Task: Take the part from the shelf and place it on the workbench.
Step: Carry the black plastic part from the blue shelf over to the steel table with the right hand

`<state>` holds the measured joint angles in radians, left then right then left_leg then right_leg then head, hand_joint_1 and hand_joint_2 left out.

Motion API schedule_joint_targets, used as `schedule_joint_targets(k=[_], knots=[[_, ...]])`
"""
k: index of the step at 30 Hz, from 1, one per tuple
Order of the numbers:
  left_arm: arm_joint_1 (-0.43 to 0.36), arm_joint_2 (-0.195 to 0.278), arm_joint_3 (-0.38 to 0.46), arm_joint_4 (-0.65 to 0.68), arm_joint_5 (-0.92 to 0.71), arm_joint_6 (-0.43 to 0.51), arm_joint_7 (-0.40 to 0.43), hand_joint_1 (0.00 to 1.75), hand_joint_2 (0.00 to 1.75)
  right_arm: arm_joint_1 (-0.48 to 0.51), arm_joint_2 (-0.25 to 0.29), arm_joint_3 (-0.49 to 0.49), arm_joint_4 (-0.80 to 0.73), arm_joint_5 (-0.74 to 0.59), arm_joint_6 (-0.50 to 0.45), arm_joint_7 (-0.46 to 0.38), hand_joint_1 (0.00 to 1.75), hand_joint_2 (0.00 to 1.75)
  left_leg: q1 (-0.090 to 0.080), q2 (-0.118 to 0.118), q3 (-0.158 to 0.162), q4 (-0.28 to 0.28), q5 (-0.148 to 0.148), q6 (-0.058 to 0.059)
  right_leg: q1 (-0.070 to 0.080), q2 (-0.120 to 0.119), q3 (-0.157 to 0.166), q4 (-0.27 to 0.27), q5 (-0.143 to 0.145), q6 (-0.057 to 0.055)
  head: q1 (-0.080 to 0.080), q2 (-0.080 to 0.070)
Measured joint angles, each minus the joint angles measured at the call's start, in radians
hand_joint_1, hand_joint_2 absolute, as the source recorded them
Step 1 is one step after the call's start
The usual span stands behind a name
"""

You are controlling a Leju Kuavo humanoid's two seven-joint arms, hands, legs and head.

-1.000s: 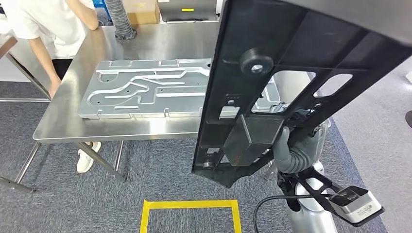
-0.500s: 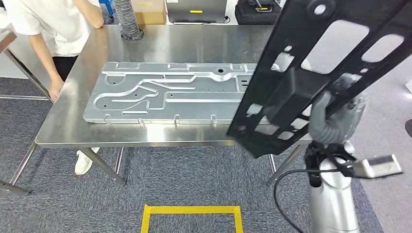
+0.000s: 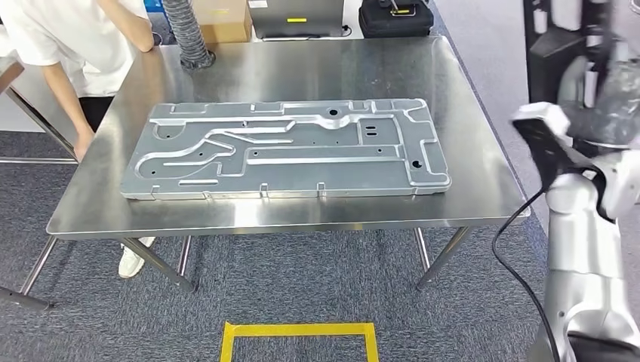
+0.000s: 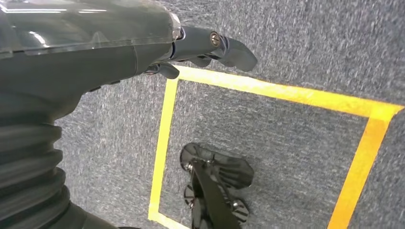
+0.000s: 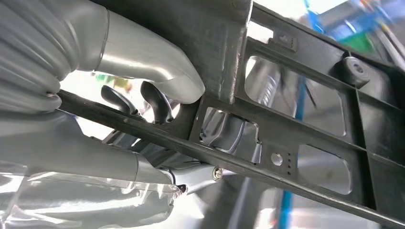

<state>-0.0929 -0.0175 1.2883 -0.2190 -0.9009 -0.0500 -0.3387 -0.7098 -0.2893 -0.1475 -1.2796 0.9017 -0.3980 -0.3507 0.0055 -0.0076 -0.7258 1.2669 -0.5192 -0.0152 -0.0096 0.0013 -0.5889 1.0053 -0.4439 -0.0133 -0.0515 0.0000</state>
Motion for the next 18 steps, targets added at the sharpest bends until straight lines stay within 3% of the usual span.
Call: schedule_joint_targets(k=[2, 3, 5, 8, 10, 12, 13, 14, 15, 17, 18], knots=[[-0.002, 0.003, 0.0, 0.0, -0.004, -0.005, -0.003, 0.0, 1.75, -0.044, -0.015, 0.046, 0.08, 0.144, -0.008, 0.044, 1.75, 1.75, 0.0, 0.001, 0.059, -0.134, 0.073, 0.006, 0.001, 0.001, 0.008, 0.002, -0.007, 0.005, 0.0, 0.0], [-0.003, 0.004, 0.0, 0.0, -0.007, -0.007, -0.005, 0.0, 1.75, -0.071, -0.019, 0.075, 0.124, 0.209, -0.011, 0.068, 1.75, 1.75, -0.002, 0.002, 0.086, -0.194, 0.095, 0.011, 0.003, 0.003, 0.009, 0.004, -0.009, 0.008, 0.0, 0.0], [-0.005, 0.007, -0.001, 0.0, -0.011, -0.009, -0.009, 0.0, 1.75, -0.13, -0.023, 0.143, 0.218, 0.33, -0.014, 0.116, 1.75, 1.75, -0.005, 0.002, 0.107, -0.245, 0.102, 0.019, 0.005, 0.004, 0.006, 0.005, -0.011, 0.017, 0.0, 0.0], [-0.008, 0.008, -0.001, 0.0, -0.013, -0.01, -0.015, 0.0, 1.75, -0.208, -0.019, 0.248, 0.35, 0.475, -0.01, 0.168, 1.75, 1.75, -0.001, 0.001, 0.113, -0.258, 0.104, 0.033, 0.004, 0.003, 0.001, 0.013, -0.02, 0.032, 0.0, 0.0], [-0.01, 0.008, -0.001, 0.0, -0.014, -0.011, -0.018, 0.0, 1.75, -0.26, -0.006, 0.316, 0.44, 0.548, -0.003, 0.195, 1.75, 1.75, 0.003, 0.001, 0.119, -0.266, 0.107, 0.041, 0.001, 0.002, -0.033, 0.088, -0.06, 0.04, 0.0, 0.0], [-0.012, 0.008, -0.001, 0.0, -0.017, -0.012, -0.019, 0.0, 1.75, -0.302, 0.015, 0.379, 0.527, 0.603, 0.008, 0.22, 1.75, 1.75, 0.002, 0.0, 0.121, -0.266, 0.105, 0.045, -0.001, 0.001, -0.108, 0.227, -0.112, 0.046, 0.0, 0.0], [-0.012, 0.008, -0.001, 0.0, -0.019, -0.013, -0.02, 0.0, 1.75, -0.315, 0.026, 0.408, 0.564, 0.622, 0.013, 0.232, 1.75, 1.75, 0.003, 0.0, 0.122, -0.265, 0.103, 0.045, -0.003, 0.001, -0.14, 0.281, -0.123, 0.049, 0.0, 0.0], [-0.012, 0.008, -0.001, 0.0, -0.02, -0.014, -0.02, 0.0, 1.75, -0.323, 0.038, 0.438, 0.6, 0.635, 0.017, 0.242, 1.75, 1.75, 0.003, -0.001, 0.124, -0.264, 0.101, 0.044, -0.006, 0.001, -0.157, 0.3, -0.114, 0.05, 0.0, 0.0], [-0.012, 0.008, -0.001, 0.0, -0.021, -0.015, -0.02, 0.0, 1.75, -0.331, 0.05, 0.467, 0.631, 0.64, 0.02, 0.252, 1.75, 1.75, 0.004, -0.002, 0.126, -0.261, 0.097, 0.042, -0.008, 0.001, -0.155, 0.277, -0.085, 0.051, 0.0, 0.0], [-0.012, 0.008, -0.001, 0.0, -0.024, -0.016, -0.02, 0.0, 1.75, -0.349, 0.075, 0.524, 0.684, 0.643, 0.028, 0.27, 1.75, 1.75, 0.005, -0.005, 0.13, -0.252, 0.087, 0.034, -0.012, 0.0, -0.105, 0.147, -0.005, 0.049, 0.0, 0.0], [-0.013, 0.008, -0.001, 0.0, -0.025, -0.016, -0.02, 0.0, 1.75, -0.36, 0.089, 0.548, 0.708, 0.643, 0.032, 0.278, 1.75, 1.75, 0.004, -0.006, 0.129, -0.247, 0.081, 0.029, -0.011, 0.0, -0.079, 0.084, 0.02, 0.046, 0.0, 0.0]])
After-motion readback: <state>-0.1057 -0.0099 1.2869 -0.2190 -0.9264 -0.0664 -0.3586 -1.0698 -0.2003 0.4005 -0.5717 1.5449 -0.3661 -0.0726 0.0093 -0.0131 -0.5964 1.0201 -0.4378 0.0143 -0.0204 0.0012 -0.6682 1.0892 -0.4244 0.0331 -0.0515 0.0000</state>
